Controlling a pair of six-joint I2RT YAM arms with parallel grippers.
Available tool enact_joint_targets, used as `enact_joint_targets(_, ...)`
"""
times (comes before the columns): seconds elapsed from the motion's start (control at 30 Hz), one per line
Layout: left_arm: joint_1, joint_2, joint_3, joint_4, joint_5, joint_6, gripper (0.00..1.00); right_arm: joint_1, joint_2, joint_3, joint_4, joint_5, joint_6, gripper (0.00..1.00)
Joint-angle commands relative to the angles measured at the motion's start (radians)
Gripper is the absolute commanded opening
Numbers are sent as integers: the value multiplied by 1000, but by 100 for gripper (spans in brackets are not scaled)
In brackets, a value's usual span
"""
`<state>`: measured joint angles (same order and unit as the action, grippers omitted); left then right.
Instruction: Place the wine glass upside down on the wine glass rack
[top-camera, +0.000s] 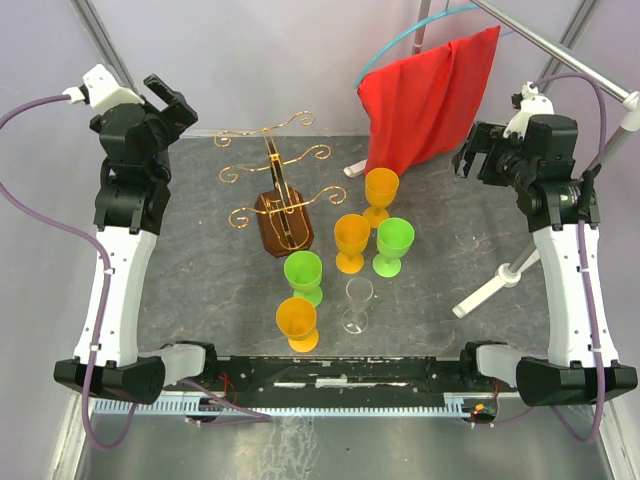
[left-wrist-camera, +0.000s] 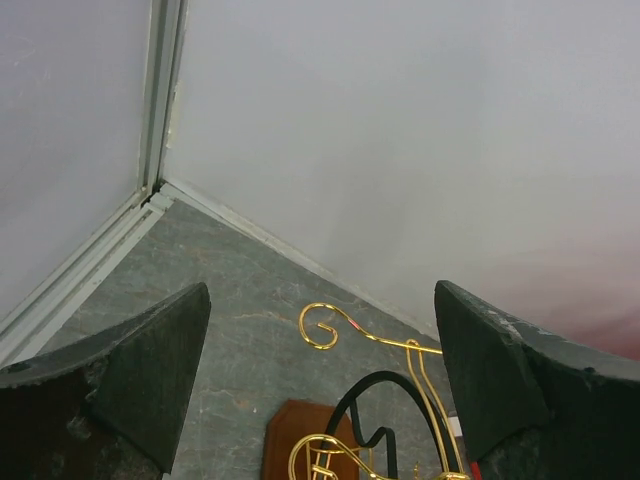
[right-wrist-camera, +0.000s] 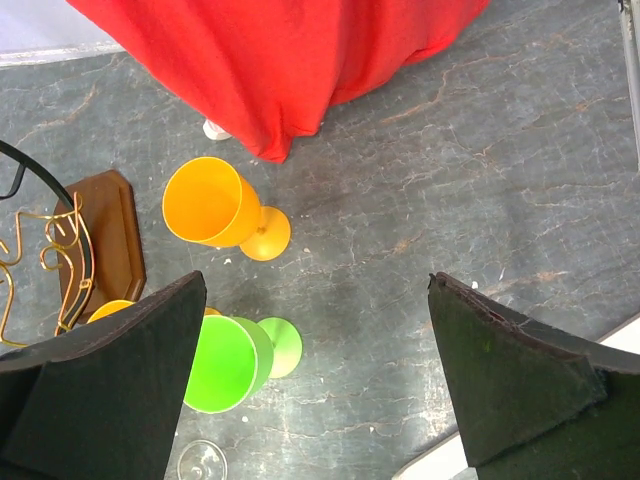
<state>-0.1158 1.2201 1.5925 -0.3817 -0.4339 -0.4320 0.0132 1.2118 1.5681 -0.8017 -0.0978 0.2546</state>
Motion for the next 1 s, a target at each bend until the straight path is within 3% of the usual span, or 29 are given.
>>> enact_joint_targets(0.0, -4, -15, 9, 12, 3, -32, 99, 4, -4, -10, 37, -14, 0, 100)
enact_joint_targets(0.23, -5, -28, -31, 37, 10, 29, 99, 3, 1, -7, 21, -32, -15, 100)
enact_joint_targets(0.57, -5, -21, -66, 45, 223, 192, 99, 47, 82, 56, -109, -58, -52, 95)
enact_joint_targets(0.77, -5, 40, 6, -41, 289, 218, 99, 127, 108, -3, -78, -53, -8, 92)
enact_joint_targets(0.97, -5, 59, 12, -44, 319, 218, 99, 171, 153, -95, 54, -37, 56, 88)
